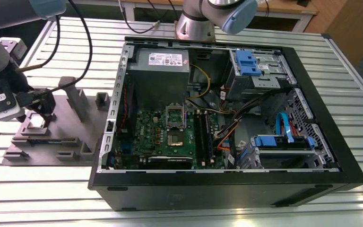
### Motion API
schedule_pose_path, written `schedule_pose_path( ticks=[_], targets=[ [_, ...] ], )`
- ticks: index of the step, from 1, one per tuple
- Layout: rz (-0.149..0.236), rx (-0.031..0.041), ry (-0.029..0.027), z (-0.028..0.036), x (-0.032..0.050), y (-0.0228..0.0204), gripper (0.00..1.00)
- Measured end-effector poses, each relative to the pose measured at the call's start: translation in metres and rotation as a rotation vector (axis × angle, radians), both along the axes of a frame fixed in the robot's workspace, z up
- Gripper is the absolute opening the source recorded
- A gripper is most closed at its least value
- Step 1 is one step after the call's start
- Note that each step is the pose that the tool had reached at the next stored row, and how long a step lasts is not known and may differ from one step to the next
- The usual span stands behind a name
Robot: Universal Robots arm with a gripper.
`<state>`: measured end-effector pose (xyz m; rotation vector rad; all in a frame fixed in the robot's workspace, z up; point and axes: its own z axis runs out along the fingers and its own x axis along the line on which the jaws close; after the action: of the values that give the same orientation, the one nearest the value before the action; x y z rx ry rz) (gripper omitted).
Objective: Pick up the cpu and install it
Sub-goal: 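Pick up the cpu and move it towards the insertion slot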
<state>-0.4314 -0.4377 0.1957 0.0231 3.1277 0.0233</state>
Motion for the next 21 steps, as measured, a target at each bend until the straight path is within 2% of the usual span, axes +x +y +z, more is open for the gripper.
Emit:
schedule_pose_path(
  ticks=[5, 13, 21],
  targets=[
    [0.021, -0.0001, 0.0001, -0.003, -0.0001, -0.0001, 0.66],
    [0.024, 0.0, 0.0, -0.0084, -0.0002, -0.0001, 0.66],
    [0.024, -0.0002, 0.0, -0.0101, -0.0019, 0.0001, 0.66]
  ],
)
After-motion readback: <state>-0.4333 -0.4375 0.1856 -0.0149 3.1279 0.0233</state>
